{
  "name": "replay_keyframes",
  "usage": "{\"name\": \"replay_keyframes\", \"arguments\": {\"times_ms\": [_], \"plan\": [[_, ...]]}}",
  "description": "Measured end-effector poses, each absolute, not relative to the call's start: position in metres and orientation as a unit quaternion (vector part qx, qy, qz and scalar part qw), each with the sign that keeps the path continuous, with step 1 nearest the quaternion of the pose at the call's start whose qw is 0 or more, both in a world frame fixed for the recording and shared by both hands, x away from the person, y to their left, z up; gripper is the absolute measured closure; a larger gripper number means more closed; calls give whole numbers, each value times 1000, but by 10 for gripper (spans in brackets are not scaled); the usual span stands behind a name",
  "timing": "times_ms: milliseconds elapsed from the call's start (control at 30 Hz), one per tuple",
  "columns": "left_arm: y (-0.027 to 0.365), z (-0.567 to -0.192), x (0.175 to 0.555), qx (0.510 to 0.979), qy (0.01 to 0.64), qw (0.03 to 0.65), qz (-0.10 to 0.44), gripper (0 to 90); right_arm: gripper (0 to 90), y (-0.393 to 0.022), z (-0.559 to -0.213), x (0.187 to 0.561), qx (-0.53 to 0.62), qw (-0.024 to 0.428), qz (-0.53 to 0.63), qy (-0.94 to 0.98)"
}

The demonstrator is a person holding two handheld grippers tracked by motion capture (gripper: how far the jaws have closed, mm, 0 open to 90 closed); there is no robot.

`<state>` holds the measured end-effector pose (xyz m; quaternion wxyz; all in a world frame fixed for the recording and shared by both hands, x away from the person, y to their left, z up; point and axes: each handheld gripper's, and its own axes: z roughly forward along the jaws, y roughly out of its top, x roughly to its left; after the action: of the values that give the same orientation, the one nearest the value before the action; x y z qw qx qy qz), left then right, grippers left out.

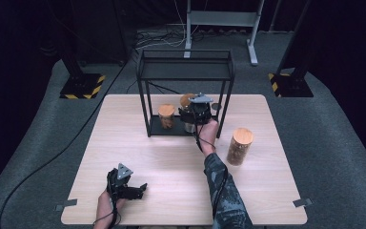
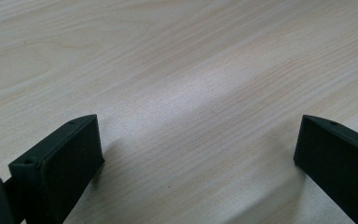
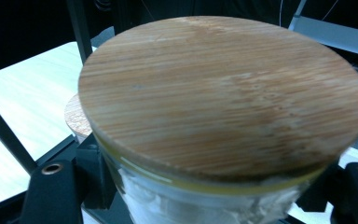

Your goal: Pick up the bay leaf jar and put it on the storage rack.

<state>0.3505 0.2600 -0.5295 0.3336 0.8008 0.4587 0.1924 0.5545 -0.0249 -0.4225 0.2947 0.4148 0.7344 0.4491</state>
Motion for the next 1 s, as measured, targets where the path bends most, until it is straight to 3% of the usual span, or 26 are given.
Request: {"name": "replay_keyframes", "arguments": {"times_ms": [1000], "plan": [[260, -529, 350, 801, 459, 333, 193, 4, 251, -14, -437, 575, 422, 288, 442, 738]]}}
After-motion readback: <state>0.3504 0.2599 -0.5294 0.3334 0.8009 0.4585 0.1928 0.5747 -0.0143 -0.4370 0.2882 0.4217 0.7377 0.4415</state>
